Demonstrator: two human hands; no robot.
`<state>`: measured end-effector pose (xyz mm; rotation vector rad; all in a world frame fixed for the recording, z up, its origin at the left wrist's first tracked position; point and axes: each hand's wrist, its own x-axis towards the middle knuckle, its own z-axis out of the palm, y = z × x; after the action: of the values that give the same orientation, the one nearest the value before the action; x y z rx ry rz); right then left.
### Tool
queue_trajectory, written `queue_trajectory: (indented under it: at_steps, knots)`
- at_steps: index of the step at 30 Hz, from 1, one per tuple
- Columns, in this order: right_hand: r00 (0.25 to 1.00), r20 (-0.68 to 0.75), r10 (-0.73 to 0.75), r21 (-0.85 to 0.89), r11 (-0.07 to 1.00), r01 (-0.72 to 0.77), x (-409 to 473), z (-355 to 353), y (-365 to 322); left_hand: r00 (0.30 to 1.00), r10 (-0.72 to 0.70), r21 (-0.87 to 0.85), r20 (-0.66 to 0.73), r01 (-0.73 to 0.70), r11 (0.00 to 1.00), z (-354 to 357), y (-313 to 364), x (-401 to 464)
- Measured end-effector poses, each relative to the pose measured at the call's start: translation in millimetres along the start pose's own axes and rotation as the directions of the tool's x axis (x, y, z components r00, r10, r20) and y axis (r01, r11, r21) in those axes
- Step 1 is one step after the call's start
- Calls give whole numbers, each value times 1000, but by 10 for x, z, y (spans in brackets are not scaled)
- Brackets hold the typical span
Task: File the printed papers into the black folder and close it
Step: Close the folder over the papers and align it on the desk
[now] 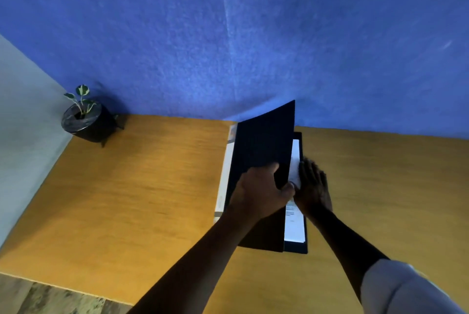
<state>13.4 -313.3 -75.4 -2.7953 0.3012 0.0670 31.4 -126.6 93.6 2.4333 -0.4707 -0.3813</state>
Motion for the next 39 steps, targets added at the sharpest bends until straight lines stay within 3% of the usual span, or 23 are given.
queue_trajectory:
  at_steps: [5, 16, 25, 30, 39]
  knots:
    - [1000, 15, 1, -132, 991, 1, -92, -101, 347, 996, -81, 70, 24, 80, 994, 299, 125, 96]
    - [999, 34, 23, -91, 996, -20, -251, -191, 709, 978, -207, 187, 34, 197, 962, 933, 301, 195]
    - [999, -2, 45, -104, 994, -45, -269, -129, 702, 961, -269, 400, 57, 225, 888, 1432, 281, 223]
    - [999, -17, 42, -111, 993, -43, -265, -107, 710, 954, -295, 430, 52, 245, 869, 1614, 253, 229]
    - [999, 7, 41, -119, 992, -40, -268, -131, 692, 962, -264, 565, 63, 184, 804, 1709, 235, 100]
